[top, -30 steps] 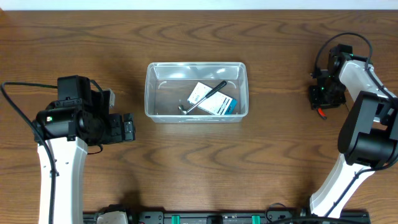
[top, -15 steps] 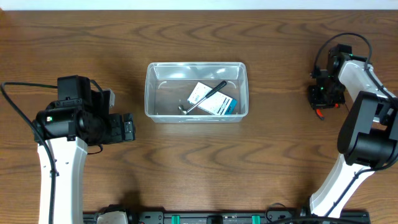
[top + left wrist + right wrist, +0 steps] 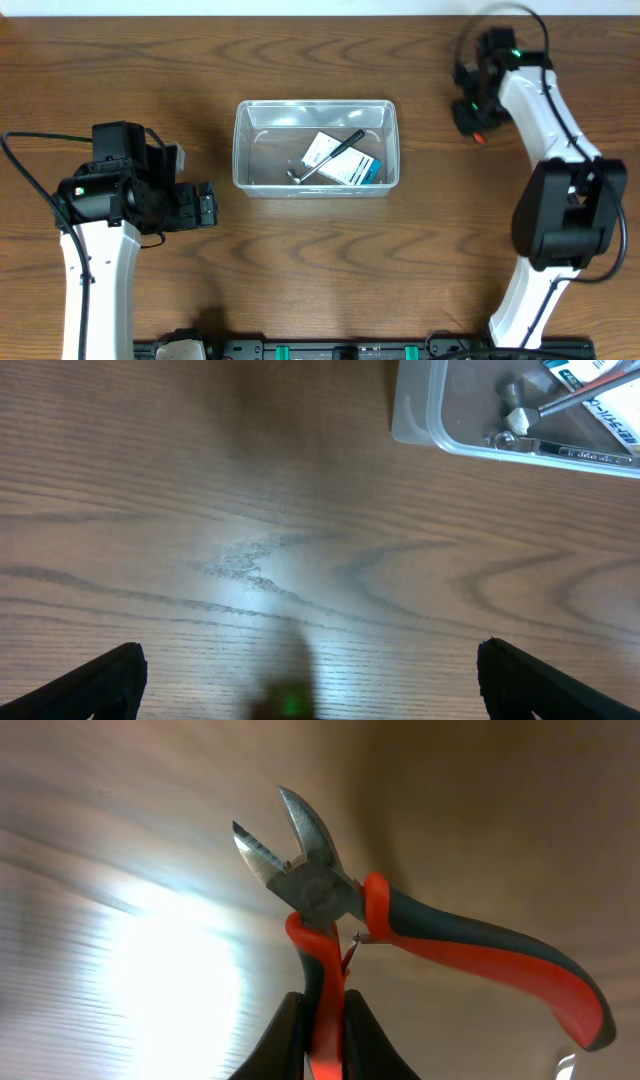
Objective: Pack container
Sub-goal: 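Carry the pliers with the right gripper into the container and release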
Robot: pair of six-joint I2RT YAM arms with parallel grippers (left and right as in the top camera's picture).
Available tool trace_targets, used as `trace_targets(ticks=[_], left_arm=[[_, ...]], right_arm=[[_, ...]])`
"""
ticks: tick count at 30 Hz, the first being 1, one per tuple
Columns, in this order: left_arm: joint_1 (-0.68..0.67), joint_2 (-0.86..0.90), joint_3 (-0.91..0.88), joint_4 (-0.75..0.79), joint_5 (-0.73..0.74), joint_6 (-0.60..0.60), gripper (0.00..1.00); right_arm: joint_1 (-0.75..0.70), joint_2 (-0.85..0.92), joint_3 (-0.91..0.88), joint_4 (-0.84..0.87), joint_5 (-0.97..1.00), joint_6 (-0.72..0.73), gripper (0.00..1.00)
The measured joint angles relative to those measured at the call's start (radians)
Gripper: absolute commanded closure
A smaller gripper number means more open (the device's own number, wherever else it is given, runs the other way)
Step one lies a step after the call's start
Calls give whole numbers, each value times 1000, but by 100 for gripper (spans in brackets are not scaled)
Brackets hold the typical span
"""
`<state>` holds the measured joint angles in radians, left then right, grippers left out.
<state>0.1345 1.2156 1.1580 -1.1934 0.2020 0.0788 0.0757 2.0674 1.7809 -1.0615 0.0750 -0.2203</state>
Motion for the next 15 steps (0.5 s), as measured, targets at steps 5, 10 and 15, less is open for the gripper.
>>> trace_targets(ticks=[5,10,15], left_arm=[[0,0,0,0,0,0,2],[0,0,0,0,0,0,2],[0,0,0,0,0,0,2]], right_arm=[[180,-91,113,30,-14,-95,99],[372,-94,126,64,-62,-232,99],[491,-13,125,84,-113,-288,99]])
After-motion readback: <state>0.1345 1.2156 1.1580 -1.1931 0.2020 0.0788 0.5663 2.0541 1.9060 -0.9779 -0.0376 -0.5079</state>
